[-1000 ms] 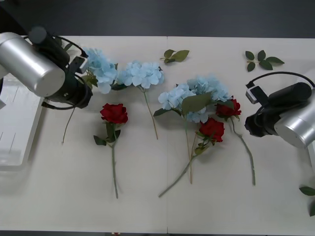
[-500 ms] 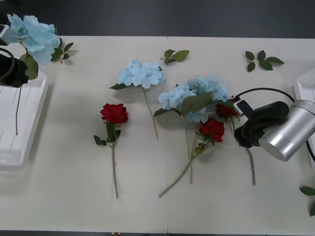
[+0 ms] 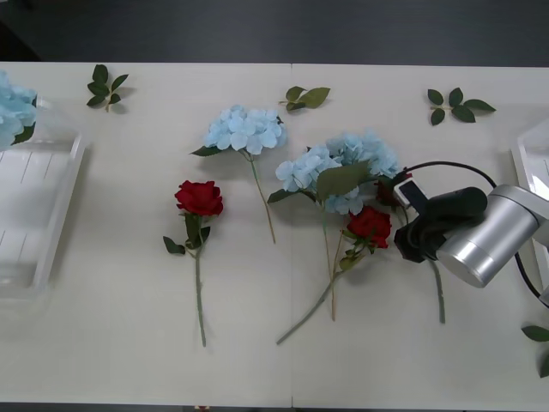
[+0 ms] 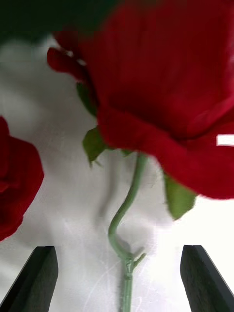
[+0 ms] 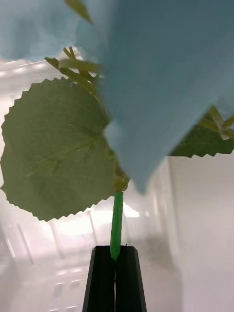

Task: Put the red flowers into the right box and the blue flowers into the left box

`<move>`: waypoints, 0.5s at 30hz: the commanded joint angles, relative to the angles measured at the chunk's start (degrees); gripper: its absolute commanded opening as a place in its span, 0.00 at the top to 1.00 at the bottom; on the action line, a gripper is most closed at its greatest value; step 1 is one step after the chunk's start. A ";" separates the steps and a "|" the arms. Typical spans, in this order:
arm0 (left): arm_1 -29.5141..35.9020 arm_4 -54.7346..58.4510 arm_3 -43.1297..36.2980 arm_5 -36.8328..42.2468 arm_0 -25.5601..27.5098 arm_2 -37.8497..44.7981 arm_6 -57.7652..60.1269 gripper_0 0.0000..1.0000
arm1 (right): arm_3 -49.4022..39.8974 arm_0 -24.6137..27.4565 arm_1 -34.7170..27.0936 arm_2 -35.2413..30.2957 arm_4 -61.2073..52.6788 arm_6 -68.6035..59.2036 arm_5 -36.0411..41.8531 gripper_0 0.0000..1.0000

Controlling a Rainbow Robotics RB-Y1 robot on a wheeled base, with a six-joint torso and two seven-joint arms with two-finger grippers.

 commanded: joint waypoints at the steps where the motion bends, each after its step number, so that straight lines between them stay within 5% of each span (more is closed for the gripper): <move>1: 2.31 -2.60 3.48 -2.72 -0.65 1.32 -4.58 1.00 | 0.30 -0.02 0.85 -0.57 0.33 -1.07 -0.51 0.27; 10: 2.13 -6.65 9.20 -9.75 -0.65 -1.93 -5.11 1.00 | 2.76 -0.02 2.26 -0.57 0.42 -0.63 -3.15 0.29; 14: 2.22 -7.09 10.07 -12.82 -0.65 -5.10 -5.02 1.00 | 2.76 -0.02 2.43 -0.57 0.42 -0.63 -3.24 0.45; 15: 2.13 -7.53 10.25 -14.41 -0.65 -6.94 -5.02 1.00 | 2.76 -0.02 2.43 -0.57 0.42 -0.63 -3.24 0.58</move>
